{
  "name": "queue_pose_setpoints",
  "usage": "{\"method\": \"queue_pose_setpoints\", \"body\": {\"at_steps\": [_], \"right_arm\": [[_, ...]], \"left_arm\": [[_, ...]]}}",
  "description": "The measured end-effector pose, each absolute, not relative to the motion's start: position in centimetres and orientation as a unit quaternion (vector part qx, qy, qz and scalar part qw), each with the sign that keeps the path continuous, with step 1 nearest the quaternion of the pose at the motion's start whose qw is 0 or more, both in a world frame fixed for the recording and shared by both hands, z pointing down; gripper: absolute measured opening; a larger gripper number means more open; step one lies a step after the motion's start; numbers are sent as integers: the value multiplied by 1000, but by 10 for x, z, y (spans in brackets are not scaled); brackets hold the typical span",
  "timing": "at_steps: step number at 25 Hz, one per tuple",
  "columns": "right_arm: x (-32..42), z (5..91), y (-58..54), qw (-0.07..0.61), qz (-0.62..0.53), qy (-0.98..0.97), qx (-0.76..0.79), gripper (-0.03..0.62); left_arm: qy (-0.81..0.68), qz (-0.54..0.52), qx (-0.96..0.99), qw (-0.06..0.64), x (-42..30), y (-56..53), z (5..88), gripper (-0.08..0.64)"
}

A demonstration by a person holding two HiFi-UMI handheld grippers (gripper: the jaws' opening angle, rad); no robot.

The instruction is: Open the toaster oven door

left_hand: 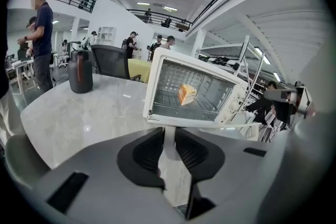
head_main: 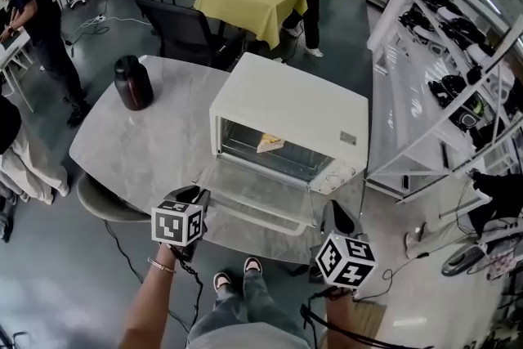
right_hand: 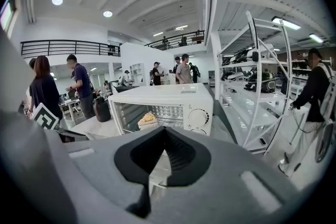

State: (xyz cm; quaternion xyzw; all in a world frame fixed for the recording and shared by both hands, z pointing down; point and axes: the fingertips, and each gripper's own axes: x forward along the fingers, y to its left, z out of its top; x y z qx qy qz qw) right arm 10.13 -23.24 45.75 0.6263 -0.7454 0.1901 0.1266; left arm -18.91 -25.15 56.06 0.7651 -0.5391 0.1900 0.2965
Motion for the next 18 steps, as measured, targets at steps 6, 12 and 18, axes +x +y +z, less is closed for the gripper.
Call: {"method": "queue_pose_setpoints", "body": {"at_steps": [6, 12, 18], "right_arm": [[91, 467, -236, 136, 195, -750, 618, 5], [79, 476, -241, 144, 202, -755, 607, 5], [70, 485, -247, 151, 208, -756, 602, 5]], "left_arm": [[-532, 194, 767, 303, -190, -243, 572, 74], [-528, 193, 765, 313, -192, -234, 584, 75], [-526, 200, 763, 319, -194, -227, 598, 75]]}}
